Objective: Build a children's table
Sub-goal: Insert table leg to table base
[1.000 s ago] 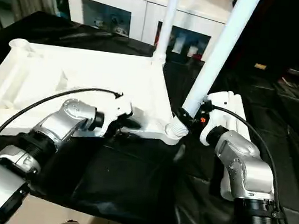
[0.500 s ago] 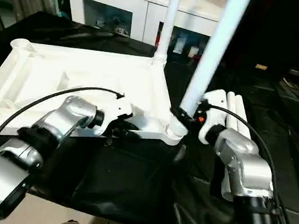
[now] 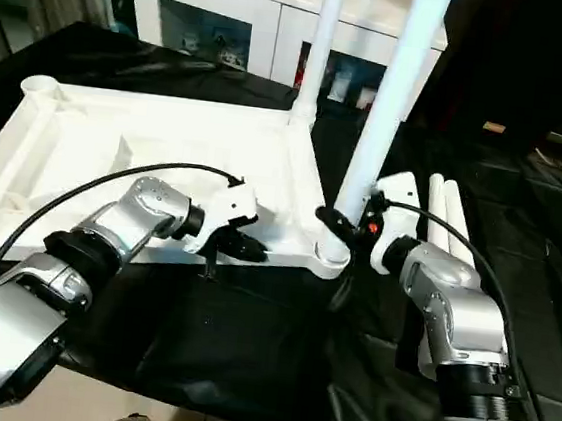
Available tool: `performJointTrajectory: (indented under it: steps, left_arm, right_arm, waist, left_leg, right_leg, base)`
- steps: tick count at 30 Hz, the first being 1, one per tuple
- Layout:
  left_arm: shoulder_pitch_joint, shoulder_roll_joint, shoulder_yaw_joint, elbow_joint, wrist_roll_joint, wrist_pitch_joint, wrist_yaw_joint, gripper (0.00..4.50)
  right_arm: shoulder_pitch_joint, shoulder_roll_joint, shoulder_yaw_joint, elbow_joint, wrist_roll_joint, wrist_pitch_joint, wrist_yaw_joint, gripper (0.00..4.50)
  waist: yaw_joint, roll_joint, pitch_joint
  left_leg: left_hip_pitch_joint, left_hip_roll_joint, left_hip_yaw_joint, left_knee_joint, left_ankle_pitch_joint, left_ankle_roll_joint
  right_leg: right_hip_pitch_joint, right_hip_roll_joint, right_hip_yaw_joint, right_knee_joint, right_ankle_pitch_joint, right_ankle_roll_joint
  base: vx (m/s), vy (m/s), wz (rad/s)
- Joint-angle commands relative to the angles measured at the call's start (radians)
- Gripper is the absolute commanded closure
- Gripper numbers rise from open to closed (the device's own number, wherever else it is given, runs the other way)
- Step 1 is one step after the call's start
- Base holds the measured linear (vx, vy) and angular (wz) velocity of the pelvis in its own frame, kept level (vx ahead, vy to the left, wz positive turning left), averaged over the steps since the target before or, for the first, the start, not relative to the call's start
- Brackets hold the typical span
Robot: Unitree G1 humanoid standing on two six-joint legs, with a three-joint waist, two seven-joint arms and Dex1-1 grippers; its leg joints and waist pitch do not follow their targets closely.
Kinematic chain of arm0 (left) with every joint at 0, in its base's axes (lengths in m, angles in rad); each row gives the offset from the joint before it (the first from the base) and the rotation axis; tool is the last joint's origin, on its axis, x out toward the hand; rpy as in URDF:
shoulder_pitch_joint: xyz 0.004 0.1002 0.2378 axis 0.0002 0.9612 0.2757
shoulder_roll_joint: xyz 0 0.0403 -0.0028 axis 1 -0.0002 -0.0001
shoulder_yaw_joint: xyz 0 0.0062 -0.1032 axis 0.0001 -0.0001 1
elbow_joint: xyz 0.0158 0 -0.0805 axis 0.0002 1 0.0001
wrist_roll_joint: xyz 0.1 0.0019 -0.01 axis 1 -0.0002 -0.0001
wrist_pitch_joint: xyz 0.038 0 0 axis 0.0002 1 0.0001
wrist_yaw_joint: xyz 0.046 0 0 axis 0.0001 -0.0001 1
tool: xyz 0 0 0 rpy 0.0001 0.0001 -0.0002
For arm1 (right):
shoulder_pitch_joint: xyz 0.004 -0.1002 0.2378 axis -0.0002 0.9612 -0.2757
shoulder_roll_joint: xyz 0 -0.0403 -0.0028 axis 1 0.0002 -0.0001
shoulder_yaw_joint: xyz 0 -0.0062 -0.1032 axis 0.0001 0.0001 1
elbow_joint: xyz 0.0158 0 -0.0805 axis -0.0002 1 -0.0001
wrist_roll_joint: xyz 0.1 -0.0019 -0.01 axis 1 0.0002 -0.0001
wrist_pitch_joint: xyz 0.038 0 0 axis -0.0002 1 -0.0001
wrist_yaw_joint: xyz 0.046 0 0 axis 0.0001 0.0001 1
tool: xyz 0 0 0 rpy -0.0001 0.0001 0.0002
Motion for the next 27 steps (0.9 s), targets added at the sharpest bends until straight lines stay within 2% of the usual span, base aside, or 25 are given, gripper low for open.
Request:
performJointTrajectory:
  steps: [1,3,5,6,10,14,21,27]
  left_arm:
    - [0.029,0.023,-0.038,-0.027,0.024,0.012,-0.064,4.5]
    - [0.063,0.064,-0.042,-0.091,0.026,0.03,-0.095,4.5]
    - [0.079,0.079,-0.036,-0.122,0.024,0.042,-0.101,4.5]
    - [0.084,0.081,-0.032,-0.131,0.022,0.049,-0.1,4.5]
    - [0.091,0.084,-0.026,-0.138,0.025,0.054,-0.093,4.5]
    - [0.098,0.087,-0.027,-0.161,0.022,0.068,-0.099,4.5]
    - [0.106,0.089,-0.027,-0.189,0.024,0.08,-0.099,4.5]
    - [0.105,0.089,-0.025,-0.191,0.028,0.077,-0.086,4.5]
  right_arm:
    - [0.015,-0.021,-0.045,-0.051,0.046,0.027,0.027,2.64]
    - [0.061,-0.038,-0.046,-0.117,0.08,0.065,0.067,2.64]
    - [0.084,-0.038,-0.046,-0.134,0.083,0.069,0.07,2.64]
    - [0.091,-0.039,-0.043,-0.136,0.086,0.073,0.075,2.64]
    - [0.106,-0.04,-0.035,-0.15,0.096,0.09,0.084,2.64]
    - [0.107,-0.036,-0.031,-0.153,0.104,0.104,0.084,2.64]
    - [0.088,0.005,-0.041,-0.099,0.097,0.069,0.064,2.64]
    - [0.079,0.041,-0.054,-0.037,0.11,0.035,0.067,2.64]
  waist:
    - [0.0,-0.001,-0.089]
    - [0.003,-0.003,-0.088]
    - [0.0,-0.002,-0.087]
    - [-0.004,-0.006,-0.084]
    - [-0.005,-0.004,-0.082]
    - [-0.004,-0.003,-0.084]
    - [-0.004,0.003,-0.088]
    - [-0.005,0.004,-0.085]
  left_leg:
    - [0.026,0.053,-0.026,-0.073,-0.254,0.014]
    - [0.025,0.058,-0.028,-0.076,-0.248,0.018]
    - [0.026,0.057,-0.027,-0.078,-0.261,0.014]
    - [0.026,0.056,-0.027,-0.079,-0.283,0.001]
    - [0.029,0.055,-0.029,-0.079,-0.308,-0.011]
    - [0.027,0.055,-0.029,-0.079,-0.298,-0.013]
    - [0.026,0.054,-0.027,-0.079,-0.275,-0.01]
    - [0.028,0.055,-0.029,-0.081,-0.304,-0.02]
  right_leg:
    - [0.056,-0.069,0.042,-0.073,-0.25,-0.228]
    - [0.058,-0.07,0.043,-0.069,-0.24,-0.226]
    - [0.054,-0.069,0.041,-0.072,-0.265,-0.22]
    - [0.05,-0.07,0.041,-0.077,-0.311,-0.211]
    - [0.045,-0.072,0.041,-0.087,-0.387,-0.183]
    - [0.045,-0.072,0.042,-0.084,-0.364,-0.183]
    - [0.047,-0.07,0.042,-0.076,-0.292,-0.207]
    - [0.045,-0.07,0.041,-0.08,-0.328,-0.202]
  base:
    - [0.0,0.0,0.0]
    - [0.0,0.0,0.0]
    - [0.0,0.0,0.0]
    - [0.0,0.0,0.0]
    - [0.0,0.0,0.0]
    - [0.0,0.0,0.0]
    - [0.0,0.0,0.0]
    - [0.0,0.0,0.0]
